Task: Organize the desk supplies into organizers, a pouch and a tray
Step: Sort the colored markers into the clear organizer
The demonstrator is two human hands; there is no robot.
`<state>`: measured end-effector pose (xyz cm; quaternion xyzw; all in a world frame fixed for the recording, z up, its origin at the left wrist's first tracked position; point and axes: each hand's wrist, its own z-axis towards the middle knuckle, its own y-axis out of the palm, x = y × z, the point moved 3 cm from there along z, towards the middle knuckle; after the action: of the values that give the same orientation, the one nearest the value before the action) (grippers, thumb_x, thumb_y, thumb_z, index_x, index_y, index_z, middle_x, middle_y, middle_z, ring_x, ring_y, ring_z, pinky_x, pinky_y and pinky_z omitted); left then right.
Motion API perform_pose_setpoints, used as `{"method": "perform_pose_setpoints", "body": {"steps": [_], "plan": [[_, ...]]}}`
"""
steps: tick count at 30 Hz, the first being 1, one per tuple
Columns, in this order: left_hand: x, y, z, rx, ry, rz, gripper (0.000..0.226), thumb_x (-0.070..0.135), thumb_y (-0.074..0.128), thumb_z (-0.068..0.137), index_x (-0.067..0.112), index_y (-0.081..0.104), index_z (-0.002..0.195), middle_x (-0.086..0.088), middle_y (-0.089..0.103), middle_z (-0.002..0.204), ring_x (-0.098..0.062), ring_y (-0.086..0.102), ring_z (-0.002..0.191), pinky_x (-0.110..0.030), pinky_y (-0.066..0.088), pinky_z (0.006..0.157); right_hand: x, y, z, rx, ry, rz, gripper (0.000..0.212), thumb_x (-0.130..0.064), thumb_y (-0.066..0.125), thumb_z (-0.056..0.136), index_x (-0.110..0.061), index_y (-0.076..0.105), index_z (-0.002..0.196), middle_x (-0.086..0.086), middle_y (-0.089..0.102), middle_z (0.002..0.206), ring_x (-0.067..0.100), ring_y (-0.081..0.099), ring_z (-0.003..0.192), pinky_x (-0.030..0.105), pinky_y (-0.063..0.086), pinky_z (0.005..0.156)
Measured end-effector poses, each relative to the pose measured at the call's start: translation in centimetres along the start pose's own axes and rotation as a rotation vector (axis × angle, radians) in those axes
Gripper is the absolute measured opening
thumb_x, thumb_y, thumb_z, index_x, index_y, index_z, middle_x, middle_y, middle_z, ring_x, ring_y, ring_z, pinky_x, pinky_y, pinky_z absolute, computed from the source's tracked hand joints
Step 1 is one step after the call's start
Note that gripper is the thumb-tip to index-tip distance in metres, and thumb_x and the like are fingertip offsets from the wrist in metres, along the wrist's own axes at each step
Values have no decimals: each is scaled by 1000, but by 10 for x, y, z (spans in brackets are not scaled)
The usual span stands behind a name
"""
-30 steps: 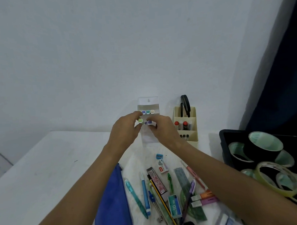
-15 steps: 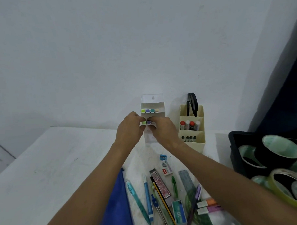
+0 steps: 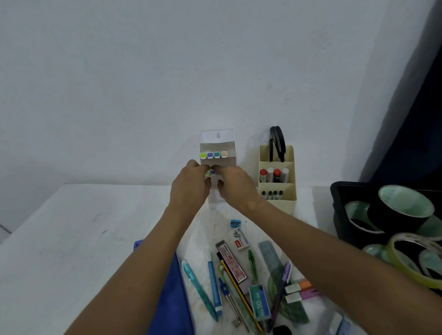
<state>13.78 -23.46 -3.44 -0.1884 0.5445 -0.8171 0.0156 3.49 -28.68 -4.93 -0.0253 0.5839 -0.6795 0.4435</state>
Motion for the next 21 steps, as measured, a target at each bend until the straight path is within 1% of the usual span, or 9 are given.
{"method": "perform_pose_setpoints", "body": {"steps": [3,5,7,9,11,14,15,18,21], "plan": [[6,-5,-15,-35,24,13,39,21,60,88,14,54,126,-10,51,110,-26,58,85,-33,49,66,-5,-10,-10,-65,-48,64,50,-1,56,86,-13,47,135,12,63,122,30,60,108,36,50,90],[9,-11,-30,-26,37,-11,46,21,61,84,15,49,129,-10,48,109,-27,57,85,-33,46,62,-7,-20,-20,-87,-70,116,55,-2,58,84,-11,45,137,13,62,123,30,60,108,34,49,92],[11,-18,-45,-19,28,-74,44,22,61,84,15,53,126,-10,49,111,-27,57,88,-30,43,65,-6,-30,-34,-126,-66,135,51,-5,60,83,-8,50,133,15,63,121,29,61,108,32,50,92],[14,-19,-61,-71,12,-133,44,23,62,85,15,56,127,-10,54,115,-26,57,99,-29,42,77,0,-42,-54,-198,-35,128,50,-9,62,85,-6,52,134,12,60,128,21,59,111,25,44,95],[17,-21,-77,-137,6,-136,45,26,64,84,17,57,128,-8,59,118,-21,56,104,-27,40,85,3,-55,-76,-301,-9,81,48,-14,63,87,-11,53,134,4,59,132,5,56,98,16,39,88],[32,-19,-102,-255,27,-142,41,30,64,85,23,59,125,1,63,114,-11,53,87,-20,36,80,10,-75,-114,-400,-8,32,39,-18,65,87,-15,60,126,-3,66,121,-9,48,69,2,35,69],[39,-17,-112,-300,44,-155,40,31,64,85,25,60,124,3,64,112,-9,53,85,-19,36,79,13,-80,-128,-419,8,24,37,-18,65,87,-15,63,123,-4,67,117,-12,47,66,-1,32,64],[64,-9,-140,-425,127,-180,36,31,63,86,27,62,121,8,66,105,-9,54,80,-18,38,76,19,-96,-169,-454,61,-14,28,-18,65,86,-17,69,114,-8,68,105,-13,46,64,-2,32,58],[91,5,-163,-540,226,-172,33,29,62,85,27,63,118,8,66,104,-11,58,80,-18,39,77,29,-106,-210,-458,149,-24,21,-18,65,86,-18,72,106,-8,68,99,-3,55,70,-1,37,61]]}}
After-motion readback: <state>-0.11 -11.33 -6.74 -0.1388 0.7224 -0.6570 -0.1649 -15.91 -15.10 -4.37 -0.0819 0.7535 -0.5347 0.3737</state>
